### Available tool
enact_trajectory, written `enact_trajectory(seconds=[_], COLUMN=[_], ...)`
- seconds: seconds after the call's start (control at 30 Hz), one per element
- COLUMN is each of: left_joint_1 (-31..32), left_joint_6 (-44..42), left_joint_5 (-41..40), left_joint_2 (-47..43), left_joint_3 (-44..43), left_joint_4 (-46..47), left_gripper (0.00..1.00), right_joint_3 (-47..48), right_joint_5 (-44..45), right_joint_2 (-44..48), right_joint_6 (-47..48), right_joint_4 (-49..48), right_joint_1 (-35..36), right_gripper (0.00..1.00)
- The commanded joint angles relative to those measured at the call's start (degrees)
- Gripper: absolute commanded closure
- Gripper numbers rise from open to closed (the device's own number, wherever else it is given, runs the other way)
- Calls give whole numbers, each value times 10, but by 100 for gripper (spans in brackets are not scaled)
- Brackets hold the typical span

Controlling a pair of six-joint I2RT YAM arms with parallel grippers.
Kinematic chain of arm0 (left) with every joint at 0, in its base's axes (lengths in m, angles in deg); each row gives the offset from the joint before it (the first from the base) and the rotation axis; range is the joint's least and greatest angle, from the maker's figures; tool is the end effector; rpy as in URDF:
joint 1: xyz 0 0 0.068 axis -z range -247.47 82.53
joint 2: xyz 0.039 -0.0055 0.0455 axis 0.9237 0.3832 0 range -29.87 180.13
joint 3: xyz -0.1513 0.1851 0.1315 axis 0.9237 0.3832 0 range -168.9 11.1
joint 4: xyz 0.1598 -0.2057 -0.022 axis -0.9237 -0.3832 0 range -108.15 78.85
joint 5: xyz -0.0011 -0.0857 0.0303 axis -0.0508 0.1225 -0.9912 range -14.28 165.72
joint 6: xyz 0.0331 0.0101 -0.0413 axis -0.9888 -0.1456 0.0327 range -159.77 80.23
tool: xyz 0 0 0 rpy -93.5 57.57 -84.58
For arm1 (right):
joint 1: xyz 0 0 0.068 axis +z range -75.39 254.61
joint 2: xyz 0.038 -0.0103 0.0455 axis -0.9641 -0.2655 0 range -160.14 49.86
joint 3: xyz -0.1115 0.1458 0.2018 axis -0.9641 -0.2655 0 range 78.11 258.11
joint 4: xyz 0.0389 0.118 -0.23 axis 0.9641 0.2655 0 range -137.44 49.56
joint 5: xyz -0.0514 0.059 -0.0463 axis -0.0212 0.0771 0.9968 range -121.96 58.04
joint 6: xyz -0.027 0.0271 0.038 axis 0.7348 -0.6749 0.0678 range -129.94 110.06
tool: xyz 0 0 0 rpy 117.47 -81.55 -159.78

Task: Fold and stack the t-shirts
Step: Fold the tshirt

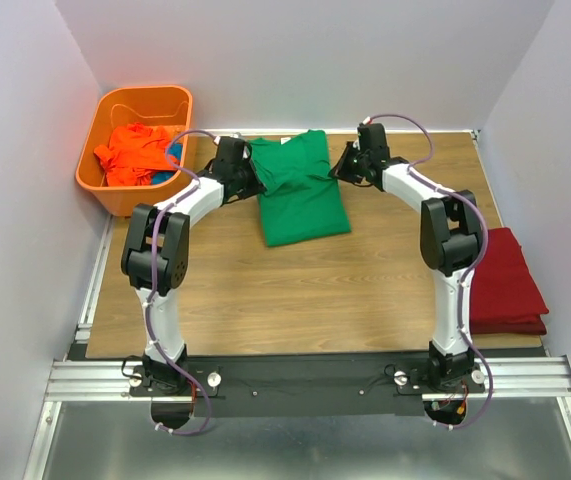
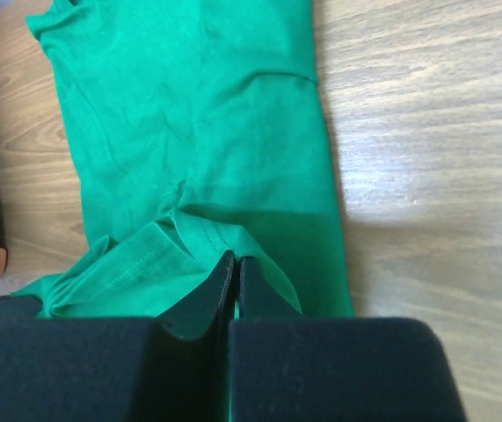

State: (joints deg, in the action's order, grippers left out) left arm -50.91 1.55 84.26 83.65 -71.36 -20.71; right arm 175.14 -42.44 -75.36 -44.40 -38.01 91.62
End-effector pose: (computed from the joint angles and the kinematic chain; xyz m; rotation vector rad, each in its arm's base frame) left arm 0.4289 -0.1331 0.2095 -0.4283 2.3301 -0.6813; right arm 0.4789 0.1534 0.1997 0.2465 2.2925 0.6823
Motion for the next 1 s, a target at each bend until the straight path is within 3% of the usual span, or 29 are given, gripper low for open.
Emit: enact_trajectory(seconds=[0.0, 0.2, 0.23, 0.27, 0.33, 0.37, 0.4, 0.43, 0.5, 0.6, 0.67, 0.73, 0.77, 0.8, 0.87, 0.9, 0.97], left_joint_1=[-13, -29, -36, -41, -51, -55, -57, -63, -64, -64, -58, -43, -36, -24, -14, -10, 1], left_joint_6=[-12, -35, -39, -42, -58, -62, -69, -71, -73, -69, -62, -58, -55, -51, -47, -41, -34], left_joint_5=[-2, 38, 51, 55, 57, 63, 71, 70, 67, 59, 48, 42, 39, 41, 46, 54, 60], left_joint_2=[18, 54, 56, 60, 66, 72, 71, 68, 51, 22, 6, -12, -15, -13, 5, 13, 35], left_joint_3=[-17, -39, -39, -40, -55, -73, -77, -81, -74, -53, -26, -11, -5, -5, -15, -20, -36], left_joint_4=[10, 38, 62, 74, 78, 74, 73, 70, 79, 80, 81, 83, 85, 84, 86, 84, 84], left_gripper=[100, 100, 94, 87, 66, 60, 52, 49, 46, 45, 50, 61, 68, 82, 95, 100, 100], right_joint_3=[19, 38, 44, 47, 57, 61, 61, 65, 63, 40, 22, -3, -13, -15, -13, -5, 6], right_joint_5=[-20, -32, -35, -36, -42, -45, -45, -45, -48, -54, -56, -57, -60, -62, -71, -74, -88], right_joint_2=[-24, -50, -55, -57, -65, -67, -67, -67, -63, -41, -22, -6, -3, -2, -7, -11, -26], right_joint_6=[-4, -9, -10, -12, -15, -15, -12, -9, 1, 4, 2, 3, 4, 3, 2, 1, 0], right_joint_4=[-23, -36, -38, -40, -41, -41, -41, -42, -41, -41, -42, -49, -50, -54, -57, -59, -61], right_joint_1=[-10, -18, -22, -26, -32, -35, -37, -39, -41, -40, -37, -28, -25, -17, -11, -8, -1], right_gripper=[94, 91, 90, 82, 74, 61, 55, 45, 39, 39, 41, 42, 44, 45, 51, 52, 56])
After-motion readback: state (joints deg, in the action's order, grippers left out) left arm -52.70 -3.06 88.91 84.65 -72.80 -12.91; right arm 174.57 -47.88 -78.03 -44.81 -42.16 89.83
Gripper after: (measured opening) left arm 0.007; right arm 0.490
